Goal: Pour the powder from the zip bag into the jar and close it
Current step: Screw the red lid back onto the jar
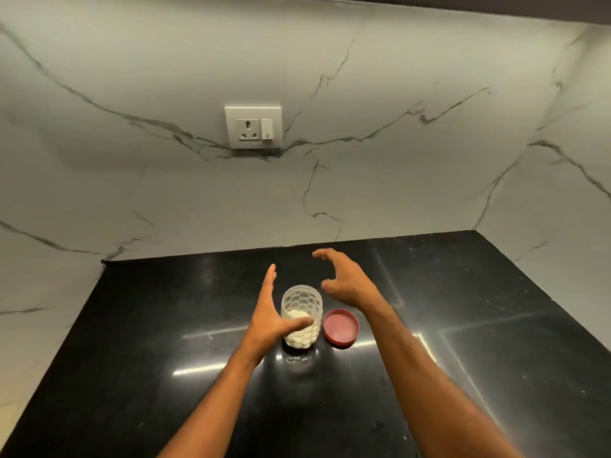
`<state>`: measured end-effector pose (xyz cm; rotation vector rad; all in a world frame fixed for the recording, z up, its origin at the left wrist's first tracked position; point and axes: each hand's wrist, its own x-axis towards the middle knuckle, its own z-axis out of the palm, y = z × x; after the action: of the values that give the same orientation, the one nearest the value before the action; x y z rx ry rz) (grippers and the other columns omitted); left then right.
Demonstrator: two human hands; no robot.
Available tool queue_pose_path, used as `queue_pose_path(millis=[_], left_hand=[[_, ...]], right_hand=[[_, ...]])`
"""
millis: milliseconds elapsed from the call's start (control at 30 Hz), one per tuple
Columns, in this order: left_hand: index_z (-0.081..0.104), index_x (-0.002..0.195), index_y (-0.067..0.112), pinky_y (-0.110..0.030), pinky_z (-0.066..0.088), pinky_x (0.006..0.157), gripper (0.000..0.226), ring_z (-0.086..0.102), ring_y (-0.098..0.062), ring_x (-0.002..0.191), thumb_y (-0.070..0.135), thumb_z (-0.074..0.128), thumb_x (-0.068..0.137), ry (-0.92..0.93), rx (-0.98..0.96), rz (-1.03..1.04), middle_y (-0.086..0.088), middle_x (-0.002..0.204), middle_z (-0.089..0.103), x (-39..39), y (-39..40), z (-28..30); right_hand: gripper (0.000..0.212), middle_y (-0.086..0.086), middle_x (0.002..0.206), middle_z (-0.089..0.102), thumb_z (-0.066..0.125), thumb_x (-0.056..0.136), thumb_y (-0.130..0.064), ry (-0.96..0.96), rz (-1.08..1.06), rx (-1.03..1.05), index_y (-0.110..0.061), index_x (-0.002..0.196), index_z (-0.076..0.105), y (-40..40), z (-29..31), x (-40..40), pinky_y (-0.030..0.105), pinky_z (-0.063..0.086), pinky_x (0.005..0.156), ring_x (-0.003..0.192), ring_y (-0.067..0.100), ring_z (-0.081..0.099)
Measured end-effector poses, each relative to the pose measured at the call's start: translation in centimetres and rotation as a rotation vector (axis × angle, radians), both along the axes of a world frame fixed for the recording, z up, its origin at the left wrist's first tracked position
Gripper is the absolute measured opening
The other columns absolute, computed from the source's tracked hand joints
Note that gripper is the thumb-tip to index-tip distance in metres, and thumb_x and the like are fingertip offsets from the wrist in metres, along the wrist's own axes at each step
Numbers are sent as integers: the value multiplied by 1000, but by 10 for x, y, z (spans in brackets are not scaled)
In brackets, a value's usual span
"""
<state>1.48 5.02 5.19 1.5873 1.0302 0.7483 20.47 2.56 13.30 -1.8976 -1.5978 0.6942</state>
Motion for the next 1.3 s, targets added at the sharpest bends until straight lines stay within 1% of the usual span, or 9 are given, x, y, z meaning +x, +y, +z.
queue_pose_path(millis=[133,233,400,467,567,633,700,1000,1300], left_hand=[[-1,152,54,-35,25,119,144,20,-4,148,49,97,46,-9,8,20,13,165,13,9,-4,-28],[-1,151,52,-35,31,118,146,33,-10,144,34,99,47,1,33,26,4,161,25,19,-9,-44],[3,151,50,-28,37,107,144,46,-9,132,35,97,44,19,32,85,11,144,46,28,-7,-62],[9,150,49,-25,41,102,139,49,-7,127,36,95,43,26,31,103,21,133,49,29,-3,-67],[32,144,37,-24,48,101,117,56,-8,122,36,95,45,48,40,131,16,130,57,32,-1,-71],[45,129,37,-12,49,89,98,61,-5,114,39,93,44,65,31,153,16,120,63,33,-1,-69],[50,119,39,-6,48,78,88,64,-2,107,42,92,42,70,28,157,19,110,66,32,-1,-65],[51,113,41,-21,55,87,81,65,3,103,40,93,44,9,100,122,18,110,68,25,14,-13],[47,119,44,-21,58,86,81,65,-4,109,37,94,54,-75,193,83,14,118,64,15,18,32]], right_hand=[[98,5,156,30,74,72,-11,-77,-74,-164,-25,153,19,-14,-47,11,42,34,113,142,27,29],[112,4,158,22,78,68,-26,-171,-110,-274,-27,154,6,-25,-84,12,50,29,114,144,29,21],[123,4,161,10,85,64,-42,-274,-212,-360,-29,154,1,-34,-126,11,52,23,116,147,30,10],[121,4,160,16,83,65,-47,-304,-237,-358,-26,154,5,-34,-135,11,51,23,115,146,29,15],[115,3,156,27,81,67,-47,-318,-256,-328,-22,154,10,-31,-139,16,48,26,113,143,28,21],[113,3,155,30,81,68,-44,-314,-250,-333,-21,154,12,-28,-137,19,47,27,113,143,28,24],[110,5,153,32,82,68,-40,-303,-231,-323,-21,153,15,-26,-132,22,45,30,113,141,29,27],[116,5,141,42,85,61,-37,-401,43,-87,-30,151,12,-7,-22,33,45,42,104,128,27,37],[113,6,140,44,89,64,-29,-191,322,45,-32,151,15,7,68,13,36,46,103,127,20,45]])
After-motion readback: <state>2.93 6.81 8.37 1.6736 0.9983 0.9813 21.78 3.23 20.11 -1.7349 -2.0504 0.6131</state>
